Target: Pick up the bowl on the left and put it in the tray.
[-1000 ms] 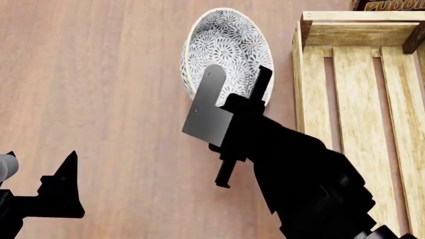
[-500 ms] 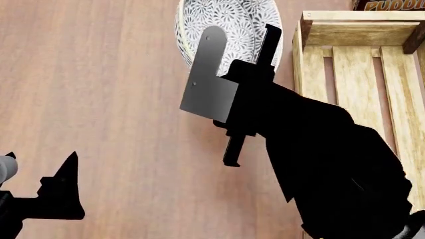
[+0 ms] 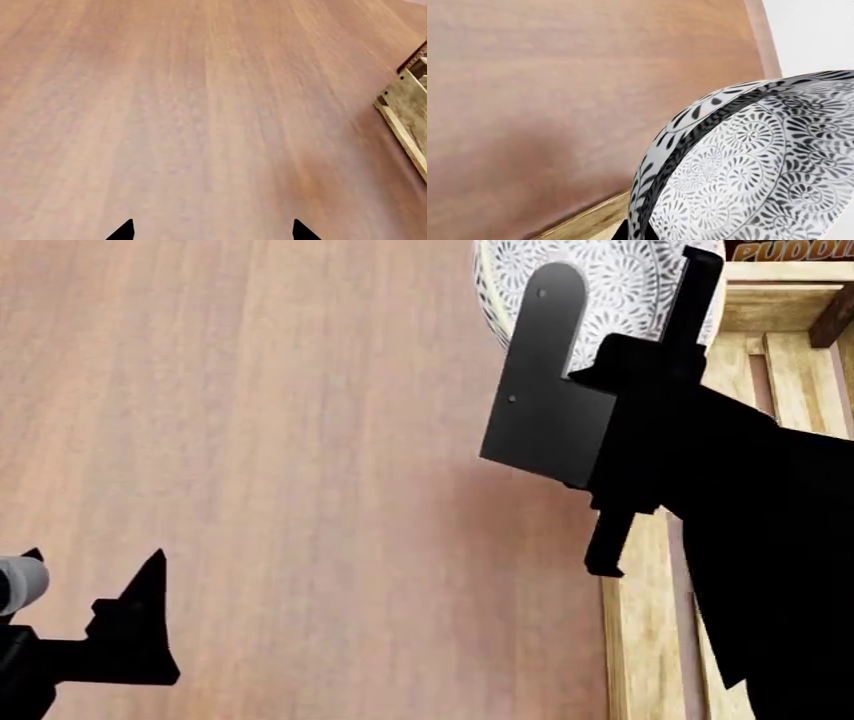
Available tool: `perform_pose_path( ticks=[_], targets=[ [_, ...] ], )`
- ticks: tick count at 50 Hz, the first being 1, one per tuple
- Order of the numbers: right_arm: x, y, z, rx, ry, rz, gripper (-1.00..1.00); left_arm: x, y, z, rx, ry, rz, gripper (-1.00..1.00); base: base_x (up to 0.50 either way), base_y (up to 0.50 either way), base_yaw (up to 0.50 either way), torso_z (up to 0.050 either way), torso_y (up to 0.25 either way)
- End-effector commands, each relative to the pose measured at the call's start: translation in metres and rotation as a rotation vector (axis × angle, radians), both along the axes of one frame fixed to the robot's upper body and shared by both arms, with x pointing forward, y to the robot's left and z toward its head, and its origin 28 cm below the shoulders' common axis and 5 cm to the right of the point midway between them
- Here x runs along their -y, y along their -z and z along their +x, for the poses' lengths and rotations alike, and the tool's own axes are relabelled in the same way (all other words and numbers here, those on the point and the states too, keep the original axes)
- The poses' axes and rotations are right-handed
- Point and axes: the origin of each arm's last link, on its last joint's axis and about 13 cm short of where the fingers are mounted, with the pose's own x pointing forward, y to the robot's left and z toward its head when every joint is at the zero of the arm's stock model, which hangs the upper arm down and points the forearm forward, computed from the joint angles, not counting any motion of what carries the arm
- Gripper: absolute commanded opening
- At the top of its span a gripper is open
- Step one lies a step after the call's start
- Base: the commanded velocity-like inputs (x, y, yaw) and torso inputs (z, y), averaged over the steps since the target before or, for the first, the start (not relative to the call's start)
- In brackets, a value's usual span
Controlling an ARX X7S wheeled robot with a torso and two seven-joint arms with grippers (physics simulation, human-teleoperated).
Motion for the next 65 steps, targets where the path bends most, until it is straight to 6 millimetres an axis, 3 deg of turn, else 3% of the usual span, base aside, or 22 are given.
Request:
perform_pose_path(
  ticks=[1, 27, 65],
  targets=[
    [0.030, -0.007, -0.020, 0.030, 0.104, -0.089, -1.00, 0.002, 0.001, 0.000, -0.002, 0.008, 0.004, 1.00, 0.00, 0.00, 0.00, 0.000, 0.000],
    [0.070, 0.029, -0.030, -0.133, 0.277, -0.199, -1.00, 0.002, 0.004, 0.001, -0.010, 0.009, 0.005, 1.00, 0.00, 0.00, 0.00, 0.000, 0.001],
    [0.068, 0.086, -0.013, -0.267, 0.254, -0.196, -1.00, 0.002, 0.004, 0.001, -0.013, 0.004, 0.012, 1.00, 0.00, 0.00, 0.00, 0.000, 0.000]
  ],
)
